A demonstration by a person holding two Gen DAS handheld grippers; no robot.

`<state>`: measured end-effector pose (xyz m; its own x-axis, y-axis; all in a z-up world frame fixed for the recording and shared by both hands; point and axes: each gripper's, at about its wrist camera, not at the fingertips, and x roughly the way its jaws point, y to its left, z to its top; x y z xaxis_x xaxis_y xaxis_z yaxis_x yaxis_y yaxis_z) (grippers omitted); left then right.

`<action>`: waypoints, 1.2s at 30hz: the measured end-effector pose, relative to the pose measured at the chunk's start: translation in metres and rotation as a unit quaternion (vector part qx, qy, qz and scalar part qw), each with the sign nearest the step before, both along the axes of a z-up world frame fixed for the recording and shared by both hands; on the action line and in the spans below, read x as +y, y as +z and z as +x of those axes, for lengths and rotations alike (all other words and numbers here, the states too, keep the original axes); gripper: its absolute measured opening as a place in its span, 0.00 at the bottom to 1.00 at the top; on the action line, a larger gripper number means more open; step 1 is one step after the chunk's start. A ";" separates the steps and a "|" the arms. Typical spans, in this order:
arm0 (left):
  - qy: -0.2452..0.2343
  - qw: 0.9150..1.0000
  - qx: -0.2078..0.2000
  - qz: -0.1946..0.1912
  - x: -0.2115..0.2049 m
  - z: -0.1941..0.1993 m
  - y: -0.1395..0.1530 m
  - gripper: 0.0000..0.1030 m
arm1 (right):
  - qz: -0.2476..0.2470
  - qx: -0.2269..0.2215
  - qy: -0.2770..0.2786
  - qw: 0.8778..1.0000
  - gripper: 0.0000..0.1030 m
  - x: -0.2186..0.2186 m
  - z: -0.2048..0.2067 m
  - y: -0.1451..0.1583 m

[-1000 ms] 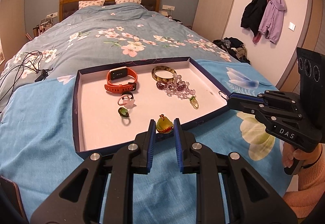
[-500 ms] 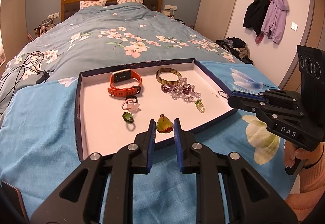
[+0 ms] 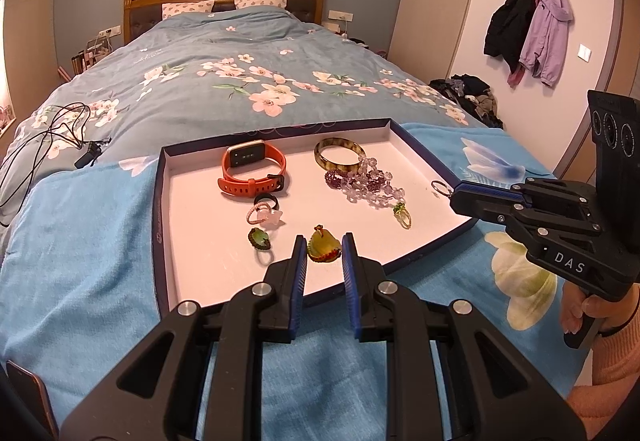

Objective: Organize jewelry
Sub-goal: 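Carry the pendant with the left tool while the right tool carries the silver ring into the box, then open the right tool to drop the silver ring into the box, then lower the held yellow pendant into the box with the left tool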

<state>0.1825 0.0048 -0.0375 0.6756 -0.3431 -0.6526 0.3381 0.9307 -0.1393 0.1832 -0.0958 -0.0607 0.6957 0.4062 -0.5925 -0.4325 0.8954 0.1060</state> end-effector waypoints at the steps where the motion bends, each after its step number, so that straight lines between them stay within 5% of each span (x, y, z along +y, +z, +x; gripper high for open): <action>1: 0.000 1.000 0.000 0.000 -0.001 0.000 0.000 0.18 | 0.000 0.000 0.000 1.000 0.04 0.000 0.002 0.000; 36: 0.014 1.000 0.015 0.018 0.003 0.016 -0.012 0.18 | 0.006 0.014 0.006 1.000 0.04 0.006 0.015 -0.013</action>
<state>0.1984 0.0078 -0.0491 0.6648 -0.2999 -0.6842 0.3074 0.9446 -0.1154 0.1981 -0.0894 -0.0739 0.6731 0.4219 -0.6074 -0.4403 0.8885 0.1292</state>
